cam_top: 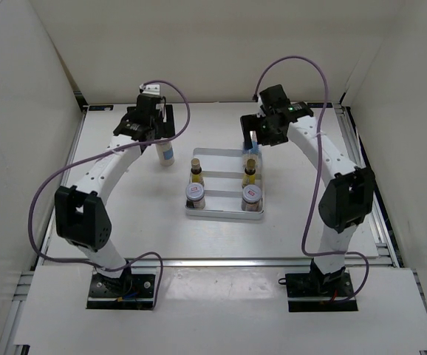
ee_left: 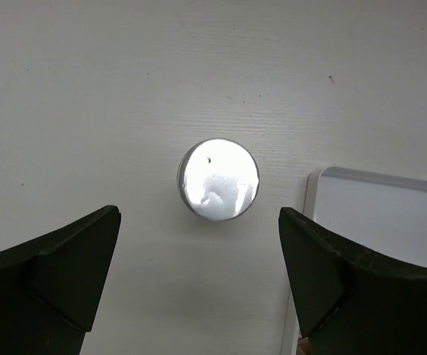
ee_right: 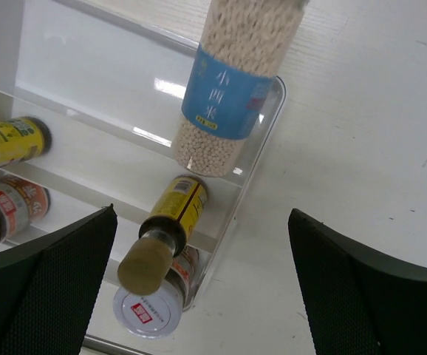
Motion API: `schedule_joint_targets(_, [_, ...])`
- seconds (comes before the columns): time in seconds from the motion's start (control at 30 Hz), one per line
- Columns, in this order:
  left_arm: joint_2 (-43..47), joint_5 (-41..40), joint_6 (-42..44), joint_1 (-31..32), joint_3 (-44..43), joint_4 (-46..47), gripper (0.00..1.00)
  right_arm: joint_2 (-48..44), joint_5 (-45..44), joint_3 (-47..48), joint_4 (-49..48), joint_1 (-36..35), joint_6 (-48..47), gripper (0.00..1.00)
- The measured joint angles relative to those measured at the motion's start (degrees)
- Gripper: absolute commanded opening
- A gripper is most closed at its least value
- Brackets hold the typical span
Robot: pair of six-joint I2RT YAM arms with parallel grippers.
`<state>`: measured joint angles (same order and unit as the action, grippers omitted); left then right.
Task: Organize the condiment bottles
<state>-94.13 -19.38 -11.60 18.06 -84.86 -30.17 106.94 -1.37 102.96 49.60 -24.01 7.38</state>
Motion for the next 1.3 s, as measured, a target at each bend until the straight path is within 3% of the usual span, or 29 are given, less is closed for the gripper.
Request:
schedule_joint_targets(0.33, [-10.3, 3.8, 1.1, -0.7, -5.9, 0.1, 1.00, -9.6, 0.0, 2.8, 0.4, 0.0, -0.3, 1.00])
schedule_joint_targets(0.7, [-14.5, 4.5, 1.0, -1.0, -6.2, -0.1, 1.00, -9.9, 0.0, 1.9, 1.0, 0.0, -1.0, 1.00])
schedule_joint_targets(0.8, [-16.2, 4.9, 1.0, -1.0, -6.9, -0.1, 0.89, -9.9, 0.0, 0.9, 1.0, 0.0, -1.4, 1.00])
schedule_joint_targets(0.9, [-17.2, 5.6, 0.8, -1.1, -7.0, 0.0, 0.63, -9.9, 0.1, 0.1, 1.2, 0.1, -1.6, 1.00])
schedule_joint_targets(1.03, [-17.3, 6.6, 0.6, -1.4, -7.1, -0.3, 0.40, -10.0, 0.2, -0.4, 1.2, 0.8, -1.7, 1.00])
schedule_joint_targets(1.3, [-17.0, 8.2, 0.9, -1.0, -11.9, -5.7, 0.38, -10.0, 0.3, -0.8, 1.2, 2.4, -1.6, 1.00])
